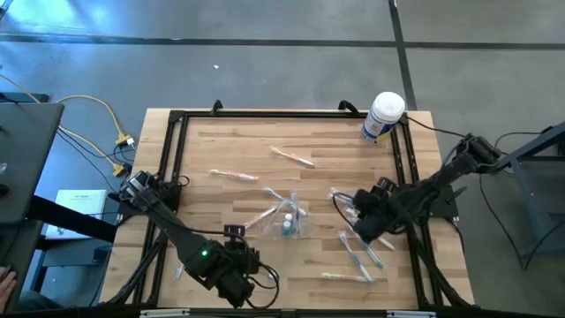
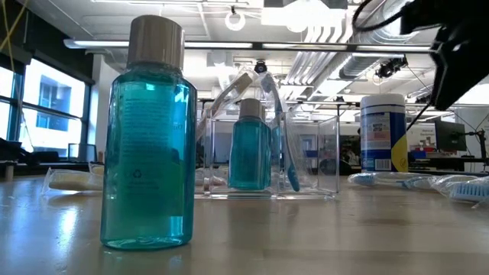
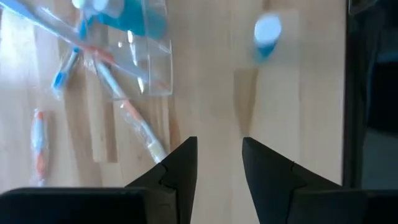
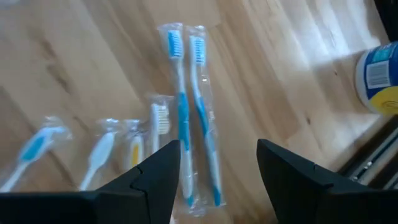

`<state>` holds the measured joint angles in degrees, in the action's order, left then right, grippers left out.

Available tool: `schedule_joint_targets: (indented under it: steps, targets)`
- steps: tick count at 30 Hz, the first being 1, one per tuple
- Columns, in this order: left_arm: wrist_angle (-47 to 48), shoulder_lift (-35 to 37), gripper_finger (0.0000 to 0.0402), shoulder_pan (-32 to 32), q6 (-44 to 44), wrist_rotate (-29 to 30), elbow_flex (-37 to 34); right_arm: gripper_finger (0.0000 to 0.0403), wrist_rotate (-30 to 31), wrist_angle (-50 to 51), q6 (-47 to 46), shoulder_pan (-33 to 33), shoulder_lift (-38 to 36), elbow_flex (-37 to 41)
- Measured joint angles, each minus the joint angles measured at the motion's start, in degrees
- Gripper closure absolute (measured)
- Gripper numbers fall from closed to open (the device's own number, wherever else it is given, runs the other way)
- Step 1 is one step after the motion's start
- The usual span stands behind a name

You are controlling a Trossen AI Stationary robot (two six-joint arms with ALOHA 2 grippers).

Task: Pick & Place toothbrushing station
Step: Put the blue toothbrush into the transparent organizer

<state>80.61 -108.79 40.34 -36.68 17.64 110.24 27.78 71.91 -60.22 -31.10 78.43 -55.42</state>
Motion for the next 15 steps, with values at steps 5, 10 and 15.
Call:
schedule_joint_targets:
  steps: [5,10,15]
  targets:
    - [8.05,2.38,0.0281,-3.7,-0.57,-2.37,-0.11,0.0198,-0.29,-0.74,5.6,5.64,0.0,0.0]
    - [8.86,7.17,0.0281,-9.82,4.06,-3.05,-0.11,0.0198,-0.31,-0.8,7.33,8.68,0.0,0.0]
    - [6.58,12.12,0.0281,-17.97,11.09,-3.18,-0.61,0.0198,-3.81,-0.76,13.27,11.0,0.0,0.0]
